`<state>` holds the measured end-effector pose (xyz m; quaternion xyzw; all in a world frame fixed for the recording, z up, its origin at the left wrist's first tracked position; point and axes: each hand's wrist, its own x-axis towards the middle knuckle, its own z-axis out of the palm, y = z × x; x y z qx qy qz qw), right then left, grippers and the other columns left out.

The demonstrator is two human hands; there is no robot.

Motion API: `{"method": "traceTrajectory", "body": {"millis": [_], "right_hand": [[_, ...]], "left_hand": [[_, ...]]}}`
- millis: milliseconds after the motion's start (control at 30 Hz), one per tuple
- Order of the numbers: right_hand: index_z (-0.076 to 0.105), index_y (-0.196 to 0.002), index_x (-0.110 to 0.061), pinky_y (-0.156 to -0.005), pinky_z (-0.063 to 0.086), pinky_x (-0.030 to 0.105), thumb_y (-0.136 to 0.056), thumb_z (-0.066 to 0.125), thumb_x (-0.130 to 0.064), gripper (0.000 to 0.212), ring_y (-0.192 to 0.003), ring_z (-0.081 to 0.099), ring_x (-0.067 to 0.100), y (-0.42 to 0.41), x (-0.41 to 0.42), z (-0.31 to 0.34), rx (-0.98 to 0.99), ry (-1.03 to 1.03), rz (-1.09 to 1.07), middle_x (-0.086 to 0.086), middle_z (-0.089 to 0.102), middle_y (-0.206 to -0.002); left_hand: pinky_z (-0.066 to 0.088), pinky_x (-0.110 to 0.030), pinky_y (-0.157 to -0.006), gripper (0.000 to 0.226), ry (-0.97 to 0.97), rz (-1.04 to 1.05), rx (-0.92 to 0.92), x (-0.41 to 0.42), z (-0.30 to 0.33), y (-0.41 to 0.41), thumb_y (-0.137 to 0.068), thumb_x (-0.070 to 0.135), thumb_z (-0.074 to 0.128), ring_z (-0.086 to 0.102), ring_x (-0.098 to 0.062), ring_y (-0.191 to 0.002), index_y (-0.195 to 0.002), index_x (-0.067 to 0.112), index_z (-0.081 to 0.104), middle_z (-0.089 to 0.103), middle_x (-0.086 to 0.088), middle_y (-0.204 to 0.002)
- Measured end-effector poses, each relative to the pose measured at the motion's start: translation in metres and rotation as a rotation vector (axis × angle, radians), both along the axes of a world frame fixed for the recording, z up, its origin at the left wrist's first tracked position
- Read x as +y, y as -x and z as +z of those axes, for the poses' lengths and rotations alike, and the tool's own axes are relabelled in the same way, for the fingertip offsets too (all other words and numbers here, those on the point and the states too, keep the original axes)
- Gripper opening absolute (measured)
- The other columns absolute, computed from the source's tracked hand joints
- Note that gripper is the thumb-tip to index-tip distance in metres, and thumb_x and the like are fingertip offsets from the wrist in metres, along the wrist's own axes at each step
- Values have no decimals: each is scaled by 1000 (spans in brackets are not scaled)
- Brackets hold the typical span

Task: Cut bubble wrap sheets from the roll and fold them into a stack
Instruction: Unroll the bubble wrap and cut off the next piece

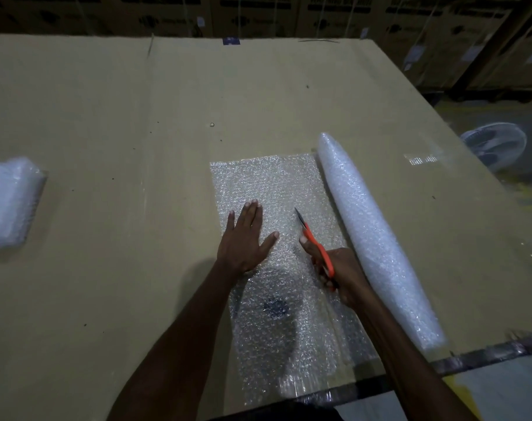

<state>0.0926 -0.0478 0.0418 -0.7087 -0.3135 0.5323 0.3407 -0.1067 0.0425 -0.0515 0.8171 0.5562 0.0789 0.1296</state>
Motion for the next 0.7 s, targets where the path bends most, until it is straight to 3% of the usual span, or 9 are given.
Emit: {"method": "traceTrajectory", "body": {"millis": [167,333,467,700], "right_hand": [[60,-56,-5,-39,29,18,-69,86,-56,59,-33,36,16,0,2,-3,-26,-10,-9,13,48,-49],[54,-43,-15,-40,29,20,-69,85,-61,61,-34,36,17,4,8,0,-8,6,-2,9,47,-44],[59,-51,-12,-38,27,19,-67,87,-60,58,-34,36,16,5,14,1,-16,6,-14,10,48,-47],[57,-47,-12,-39,28,18,-72,84,-57,59,-32,38,15,8,19,5,-5,-3,-12,8,48,-43]], "left_hand": [[-6,-47,-124,91,-5,-6,-2,0,0,1,-93,71,3,-8,-17,-154,-160,9,4,-3,-7,-168],[-4,-48,-124,91,-4,-6,-2,-1,0,1,-94,71,3,-7,-19,-154,-160,9,5,-2,-7,-168],[-4,-48,-124,91,3,-9,0,-1,1,2,-93,71,3,-7,-19,-154,-160,9,6,-2,-7,-168],[-9,-46,-122,94,28,-5,20,-1,2,3,-91,73,2,-10,-18,-154,-160,10,3,-4,-7,-168]]}}
